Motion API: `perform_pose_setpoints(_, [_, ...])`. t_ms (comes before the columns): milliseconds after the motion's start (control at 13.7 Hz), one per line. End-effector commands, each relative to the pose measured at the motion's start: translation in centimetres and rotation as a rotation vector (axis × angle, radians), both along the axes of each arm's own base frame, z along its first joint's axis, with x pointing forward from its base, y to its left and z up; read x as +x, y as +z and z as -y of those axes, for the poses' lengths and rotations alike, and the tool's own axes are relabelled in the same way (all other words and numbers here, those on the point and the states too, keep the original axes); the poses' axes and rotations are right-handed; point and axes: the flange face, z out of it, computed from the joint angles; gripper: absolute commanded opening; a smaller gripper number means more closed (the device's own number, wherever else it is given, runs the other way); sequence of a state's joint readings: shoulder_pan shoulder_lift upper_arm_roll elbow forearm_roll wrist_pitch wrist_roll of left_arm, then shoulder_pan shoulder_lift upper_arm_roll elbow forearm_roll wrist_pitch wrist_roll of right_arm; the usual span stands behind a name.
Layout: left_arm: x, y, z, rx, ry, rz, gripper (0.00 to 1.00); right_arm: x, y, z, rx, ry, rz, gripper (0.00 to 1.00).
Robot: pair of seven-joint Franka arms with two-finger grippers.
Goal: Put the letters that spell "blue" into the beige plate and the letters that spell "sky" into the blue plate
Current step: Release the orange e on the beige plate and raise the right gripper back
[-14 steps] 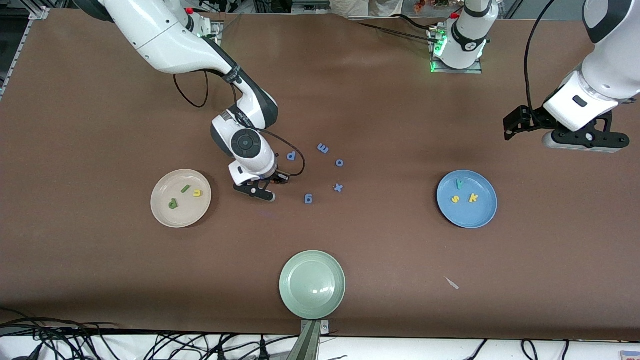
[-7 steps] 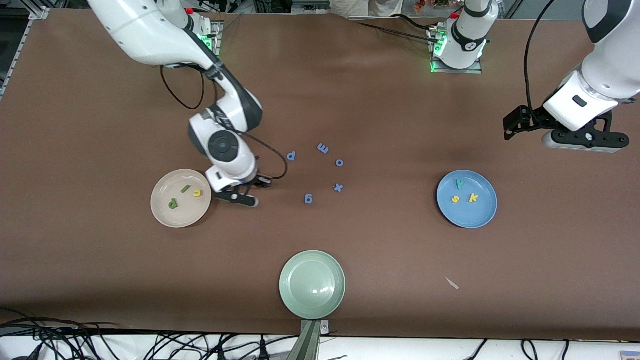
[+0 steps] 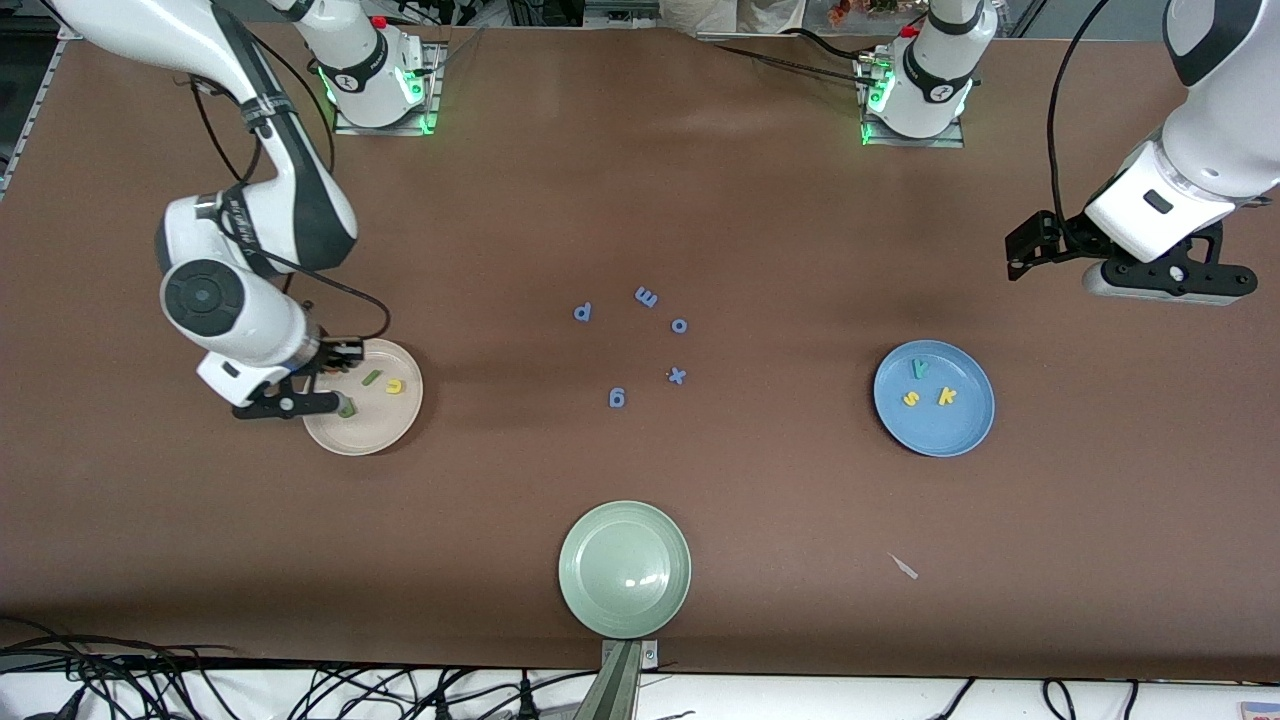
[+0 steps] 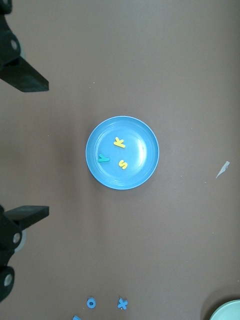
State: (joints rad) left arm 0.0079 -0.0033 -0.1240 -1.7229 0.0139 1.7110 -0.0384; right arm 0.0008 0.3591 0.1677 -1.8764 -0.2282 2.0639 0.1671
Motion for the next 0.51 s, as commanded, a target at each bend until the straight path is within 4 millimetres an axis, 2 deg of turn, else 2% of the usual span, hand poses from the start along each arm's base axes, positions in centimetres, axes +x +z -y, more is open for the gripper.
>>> perform_pose_setpoints(0, [-0.2, 0.7, 0.2, -0.010, -0.016, 0.010, 1.00, -1.7, 0.1, -0.7, 0.034, -0.009, -0.018, 0.63])
perform_pose_setpoints(73, [-0.2, 0.7, 0.2, -0.010, -0.016, 0.010, 1.00, -1.6, 0.4, -0.7, 0.039, -0.019, -0.013, 0.73])
perform_pose_setpoints(219, [-0.2, 0.7, 0.2, -0.010, -0.016, 0.010, 1.00, -1.1, 1.8, -0.7, 0.042, -0.016, 0.009, 0.79])
perform_pose_setpoints(292, [-0.2, 0.7, 0.2, -0.010, -0.016, 0.010, 1.00, -1.0, 2.6, -1.0, 0.043, -0.015, 0.021, 0.97])
perform_pose_setpoints(437, [-0.2, 0.7, 0.2, -0.010, -0.016, 0.010, 1.00, -0.3, 6.7, -1.5, 0.065, -0.019, 0.075, 1.00])
